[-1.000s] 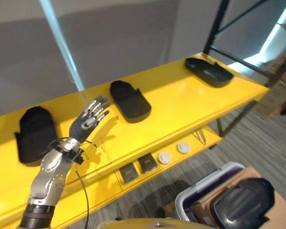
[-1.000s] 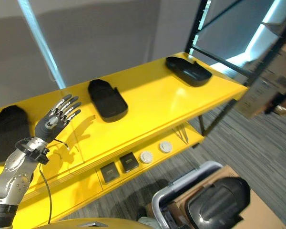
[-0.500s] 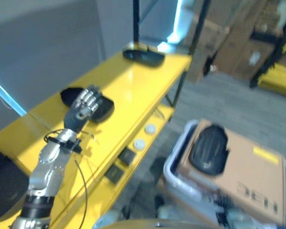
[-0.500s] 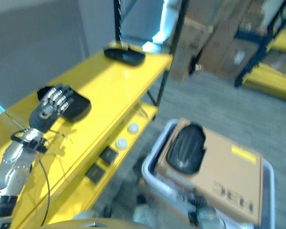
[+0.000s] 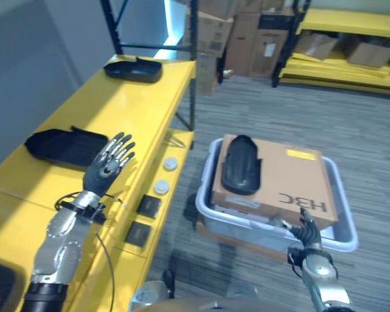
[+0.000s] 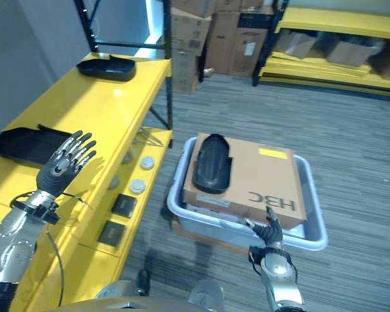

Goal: Move parts from the plastic box to the shelf.

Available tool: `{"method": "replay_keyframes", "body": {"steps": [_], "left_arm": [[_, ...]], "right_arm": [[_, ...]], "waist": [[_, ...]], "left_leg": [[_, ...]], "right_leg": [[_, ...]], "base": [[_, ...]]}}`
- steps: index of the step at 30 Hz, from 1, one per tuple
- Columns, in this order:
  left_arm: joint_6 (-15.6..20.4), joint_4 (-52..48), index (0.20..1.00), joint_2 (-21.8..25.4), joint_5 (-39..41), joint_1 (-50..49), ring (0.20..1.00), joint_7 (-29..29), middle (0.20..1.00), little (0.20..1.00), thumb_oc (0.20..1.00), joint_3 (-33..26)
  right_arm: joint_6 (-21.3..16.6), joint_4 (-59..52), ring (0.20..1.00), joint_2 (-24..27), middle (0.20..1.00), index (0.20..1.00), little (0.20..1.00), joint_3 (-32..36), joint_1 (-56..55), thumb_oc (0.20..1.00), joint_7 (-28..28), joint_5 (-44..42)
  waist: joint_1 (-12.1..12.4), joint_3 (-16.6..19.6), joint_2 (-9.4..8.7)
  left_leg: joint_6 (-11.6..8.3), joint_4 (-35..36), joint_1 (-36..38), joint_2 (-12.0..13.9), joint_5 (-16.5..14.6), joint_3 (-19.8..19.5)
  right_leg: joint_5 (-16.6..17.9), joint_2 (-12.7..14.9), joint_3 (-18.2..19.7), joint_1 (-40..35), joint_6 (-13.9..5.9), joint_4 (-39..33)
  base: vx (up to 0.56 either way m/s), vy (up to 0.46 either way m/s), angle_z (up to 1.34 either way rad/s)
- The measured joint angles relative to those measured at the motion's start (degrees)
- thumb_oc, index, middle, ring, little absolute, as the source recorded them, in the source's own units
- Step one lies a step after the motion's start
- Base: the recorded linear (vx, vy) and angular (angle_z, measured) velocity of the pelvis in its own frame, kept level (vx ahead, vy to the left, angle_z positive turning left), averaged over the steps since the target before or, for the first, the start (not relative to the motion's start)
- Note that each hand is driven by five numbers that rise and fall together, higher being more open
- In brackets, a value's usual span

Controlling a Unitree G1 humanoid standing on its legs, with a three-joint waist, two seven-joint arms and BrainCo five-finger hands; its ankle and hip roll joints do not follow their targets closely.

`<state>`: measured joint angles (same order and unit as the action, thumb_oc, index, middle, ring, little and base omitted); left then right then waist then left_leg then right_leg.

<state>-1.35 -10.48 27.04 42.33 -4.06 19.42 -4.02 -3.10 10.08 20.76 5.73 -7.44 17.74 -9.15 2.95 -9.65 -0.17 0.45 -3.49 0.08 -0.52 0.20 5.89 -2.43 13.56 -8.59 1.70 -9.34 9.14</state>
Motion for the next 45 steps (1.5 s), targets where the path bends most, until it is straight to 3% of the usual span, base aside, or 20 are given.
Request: {"method": "replay_keyframes", "body": {"steps": [2,4,8,10,15,19,22,23,25,26,28,29,32,33,35,36,38,41,43,45], "left_arm": [[-0.05,-1.33,1.0,-0.98,0.53,-1.0,1.0,-0.48,1.0,1.0,1.0,-0.51],[-0.07,-2.44,1.0,-1.31,1.55,-1.74,1.0,-0.11,1.0,1.0,1.0,-0.52],[-1.65,-2.6,1.0,-1.17,2.41,-1.92,1.0,3.73,1.0,1.0,1.0,-0.38],[-3.93,-2.46,1.0,0.16,-3.89,-1.59,1.0,6.35,1.0,1.0,1.0,3.08],[-8.98,3.31,1.0,1.27,-12.44,0.03,1.0,3.32,1.0,1.0,1.0,14.68],[-8.91,18.86,1.0,-2.53,-16.67,-0.77,1.0,-4.97,1.0,1.0,1.0,19.42],[-7.45,29.17,1.0,-5.36,-17.72,-1.84,1.0,-10.63,1.0,1.0,1.0,20.0],[-4.33,35.0,1.0,-6.22,-18.03,-2.2,1.0,-12.21,1.0,1.0,1.0,18.77],[-3.66,38.94,1.0,-6.56,-19.11,-3.45,1.0,-13.88,1.0,1.0,1.0,17.33],[-3.06,40.06,1.0,-7.17,-20.39,-6.13,1.0,-14.24,1.0,1.0,1.0,17.11],[-2.92,41.35,1.0,-7.98,-23.22,-7.82,1.0,-14.49,1.0,1.0,1.0,17.19],[-2.21,42.99,1.0,-8.16,-26.48,-8.59,1.0,-14.88,1.0,1.0,1.0,17.49],[-1.09,48.16,1.0,-8.62,-30.04,-8.37,1.0,-15.69,1.0,1.0,1.0,17.48],[0.9,52.11,1.0,-9.72,-32.38,-9.81,1.0,-16.56,1.0,1.0,1.0,17.47],[2.59,55.43,1.0,-10.01,-34.69,-10.47,1.0,-17.22,1.0,1.0,1.0,17.45],[3.9,59.26,1.0,-9.99,-36.05,-10.74,1.0,-17.92,1.0,1.0,1.0,17.46],[4.71,61.68,1.0,-9.99,-36.52,-10.7,1.0,-17.98,1.0,1.0,1.0,17.58],[8.34,63.56,1.0,-10.77,-36.83,-8.97,1.0,-17.74,1.0,1.0,1.0,18.75],[8.7,63.77,1.0,-10.66,-35.56,-7.83,1.0,-17.47,1.0,1.0,1.0,18.67],[9.41,64.41,1.0,-10.67,-34.6,-6.55,1.0,-16.47,1.0,1.0,1.0,18.6]], "right_arm": [[-1.22,-7.46,1.0,0.72,1.0,1.0,1.0,0.93,1.8,1.0,0.48,0.53],[-1.49,-9.61,1.0,1.4,1.0,1.0,1.0,0.92,3.29,1.0,0.46,0.54],[-0.3,-11.04,1.0,2.36,1.0,1.0,1.0,0.15,3.26,1.0,0.32,0.5],[1.17,-10.55,1.0,2.38,1.0,1.0,1.0,-0.74,2.12,1.0,-0.08,0.43],[3.0,-8.82,1.0,2.91,1.0,1.0,1.0,-1.3,1.59,1.0,-0.78,-2.11],[2.98,-8.9,1.0,6.01,1.0,1.0,1.0,-1.04,-1.16,1.0,-3.28,-4.72],[2.93,-8.91,1.0,7.35,1.0,1.0,1.0,-0.83,-1.26,1.0,-4.77,-5.22],[2.5,-7.36,1.0,6.85,1.0,1.0,1.0,-0.94,-0.14,1.0,-5.13,-5.38],[2.29,-6.95,1.0,6.88,1.0,1.0,1.0,-0.64,0.61,1.0,-5.17,-6.43],[1.7,-6.72,1.0,7.58,1.0,1.0,1.0,0.69,1.53,1.0,-5.03,-6.44],[1.51,-6.32,1.0,8.36,1.0,1.0,1.0,1.74,2.64,1.0,-4.94,-6.35],[1.53,-6.28,1.0,9.54,1.0,1.0,1.0,1.59,3.66,1.0,-4.91,-6.27],[1.52,-6.39,1.0,9.74,1.0,1.0,1.0,1.09,3.86,1.0,-4.77,-6.26],[1.48,-6.28,1.0,10.25,1.0,1.0,1.0,0.93,5.19,1.0,-4.43,-6.34],[0.71,-4.12,1.0,9.61,1.0,1.0,1.0,0.5,6.92,1.0,-2.75,-6.41],[0.61,-0.96,1.0,9.36,1.0,1.0,1.0,-0.2,9.73,1.0,-1.2,-6.38],[0.77,1.21,1.0,9.53,1.0,1.0,1.0,-0.32,12.7,1.0,0.19,-6.32],[1.82,9.1,1.0,12.5,1.0,1.0,1.0,-1.08,27.17,1.0,2.86,-6.25],[1.86,11.75,1.0,13.91,1.0,1.0,1.0,-1.25,30.3,1.0,3.68,-6.25],[1.72,18.62,1.0,18.6,1.0,1.0,1.0,-0.85,35.14,1.0,5.33,-6.35]], "waist": [[0.38,1.49,2.3],[0.47,2.38,2.84],[-0.32,4.51,1.62],[-1.56,5.38,0.71],[-4.15,5.45,1.2],[-6.79,5.3,0.96],[-6.9,4.92,0.42],[-5.89,2.89,-0.84],[-4.29,1.78,-1.72],[-3.54,0.97,-1.17],[-3.26,0.25,0.69],[-3.48,-0.74,2.56],[-3.3,-0.84,3.13],[-2.96,-0.47,4.16],[-2.44,-0.74,3.32],[-0.95,-1.43,2.91],[-0.16,-1.88,2.3],[3.65,-5.67,5.4],[4.94,-6.64,6.38],[6.4,-9.17,8.19]], "left_leg": [[-1.87,2.61,1.37,2.36,1.45,2.15],[-2.72,3.47,2.61,3.39,1.23,4.61],[-3.75,6.24,4.81,4.02,1.3,7.8],[-4.46,7.03,5.29,4.82,1.78,8.43],[-5.18,7.27,6.21,6.4,2.07,9.43],[-6.17,5.74,6.46,8.79,1.39,10.16],[-6.26,1.76,4.94,10.47,1.29,10.08],[-6.55,-7.51,1.45,11.44,1.41,8.21],[-7.42,-17.66,-4.64,12.22,2.46,5.49],[-7.4,-18.65,-6.83,10.73,-0.06,2.87],[-7.1,-12.79,-6.4,9.3,-0.75,3.33],[-6.65,-7.84,-5.39,8.97,-0.57,4.44],[-5.3,-5.7,-3.17,8.21,-1.49,4.55],[-4.27,-3.26,-1.5,7.05,-3.21,2.99],[-3.36,-0.65,-1.43,4.53,-1.3,3.06],[-2.23,0.58,-2.3,2.09,-0.36,2.86],[-1.54,0.66,-2.41,0.89,0.04,2.29],[-0.95,0.28,-5.66,-1.18,1.58,1.19],[-0.67,-0.07,-6.86,-1.1,2.1,0.33],[-0.89,-1.69,-9.5,-0.74,2.17,-1.16]], "right_leg": [[2.22,-0.96,-2.31,-0.02,0.8,-4.88],[3.0,-0.82,-5.37,-0.74,0.48,-7.33],[8.11,-0.87,-7.8,-1.73,0.5,-11.05],[10.45,-2.04,-7.75,-2.2,0.56,-12.84],[11.21,-4.43,-6.33,-2.9,1.68,-13.82],[9.45,-6.61,-6.18,-3.35,2.5,-13.82],[8.69,-7.71,-5.82,-3.49,3.71,-13.82],[7.3,-7.64,-5.46,-3.4,5.6,-12.52],[6.72,-6.95,-4.54,-3.44,6.32,-12.26],[6.54,-6.64,-4.29,-2.25,6.58,-11.97],[6.51,-6.39,-4.98,-1.59,6.65,-11.91],[6.51,-6.42,-5.6,-1.43,6.66,-10.94],[6.46,-5.58,-6.14,-1.14,6.55,-9.31],[6.03,-4.87,-6.1,0.58,5.41,-7.14],[6.54,-2.51,-6.29,1.12,3.64,-6.99],[7.27,-0.49,-6.18,2.27,2.49,-7.18],[7.55,0.44,-6.24,2.46,2.06,-7.23],[9.41,2.17,-6.27,4.65,1.02,-7.53],[10.35,2.01,-6.68,5.31,0.66,-7.39],[10.48,1.55,-8.02,6.44,0.94,-7.35]], "base": [[-0.02,-0.194,-1.22],[0.02,-0.171,-0.9],[0.05,-0.22,-0.44],[0.08,-0.328,-0.12],[0.06,-0.278,-0.14],[0.04,-0.266,-0.17],[0.04,-0.188,-0.09],[0.07,-0.137,-0.12],[0.1,0.066,-0.24],[0.13,0.144,-0.24],[0.13,0.151,-0.08],[0.11,0.142,0.09],[0.07,0.155,-0.01],[0.03,0.134,-0.17],[-0.01,0.163,0.04],[-0.04,0.179,0.24],[-0.09,0.119,0.3],[-0.15,0.085,0.35],[-0.16,0.043,0.21],[-0.14,0.037,0.19]]}}
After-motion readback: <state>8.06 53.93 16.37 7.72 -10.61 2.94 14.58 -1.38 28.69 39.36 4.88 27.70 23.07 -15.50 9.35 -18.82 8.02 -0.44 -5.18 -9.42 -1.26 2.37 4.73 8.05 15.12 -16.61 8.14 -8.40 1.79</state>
